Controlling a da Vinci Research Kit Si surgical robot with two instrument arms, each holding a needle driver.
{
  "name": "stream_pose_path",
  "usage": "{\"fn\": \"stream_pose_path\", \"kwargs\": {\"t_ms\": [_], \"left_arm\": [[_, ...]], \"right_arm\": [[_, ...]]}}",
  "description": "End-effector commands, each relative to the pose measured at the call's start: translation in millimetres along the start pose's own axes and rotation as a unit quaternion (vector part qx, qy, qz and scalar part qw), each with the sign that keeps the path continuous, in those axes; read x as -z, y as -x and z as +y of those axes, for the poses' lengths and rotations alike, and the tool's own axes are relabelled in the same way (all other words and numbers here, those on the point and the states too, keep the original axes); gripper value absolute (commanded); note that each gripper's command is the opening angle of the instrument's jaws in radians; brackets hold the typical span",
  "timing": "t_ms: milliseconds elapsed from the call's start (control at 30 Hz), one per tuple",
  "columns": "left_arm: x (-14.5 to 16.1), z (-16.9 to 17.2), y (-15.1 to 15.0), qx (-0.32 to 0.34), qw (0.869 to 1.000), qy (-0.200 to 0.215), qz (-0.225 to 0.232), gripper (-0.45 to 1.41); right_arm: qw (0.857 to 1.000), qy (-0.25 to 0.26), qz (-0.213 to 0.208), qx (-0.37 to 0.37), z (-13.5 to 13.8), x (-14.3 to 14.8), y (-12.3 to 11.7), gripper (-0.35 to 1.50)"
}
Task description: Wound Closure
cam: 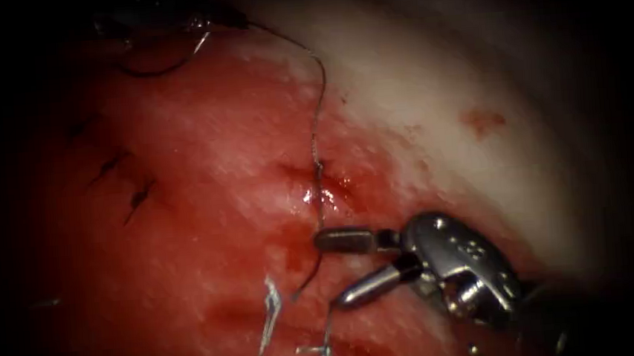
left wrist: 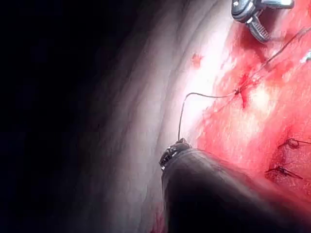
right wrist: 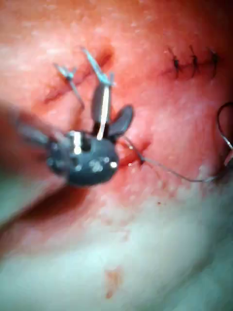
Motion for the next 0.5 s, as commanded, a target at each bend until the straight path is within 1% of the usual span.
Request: {"fn": "stream_pose_path", "kwargs": {"t_ms": [33,133,233,367,433,500], "left_arm": [[0.2,-0.2,-0.7,-0.006,1.0,-0.001,0.003,-0.45],[2.1,0.6,-1.7,-0.01,1.0,-0.002,0.008,-0.45],[3.8,1.4,-2.8,-0.017,1.0,-0.005,0.014,-0.45],[5.2,2.8,-4.0,-0.025,1.0,-0.005,0.014,-0.45],[5.6,3.6,-4.3,-0.031,0.999,-0.004,0.016,-0.45],[5.9,4.0,-4.6,-0.034,0.999,-0.004,0.016,-0.45]], "right_arm": [[1.0,0.012,0.001,-0.005,0.9,0.5,-0.8,1.25],[0.999,0.031,0.003,-0.006,2.0,1.5,-2.5,1.25],[0.998,0.057,0.004,-0.001,3.5,1.8,-3.5,1.11],[0.997,0.078,0.003,0.001,6.1,1.1,-3.3,1.08],[0.996,0.085,-0.004,0.038,7.6,0.5,-2.9,1.08],[0.994,0.092,-0.004,0.051,9.0,-0.1,-2.2,1.08]]}}
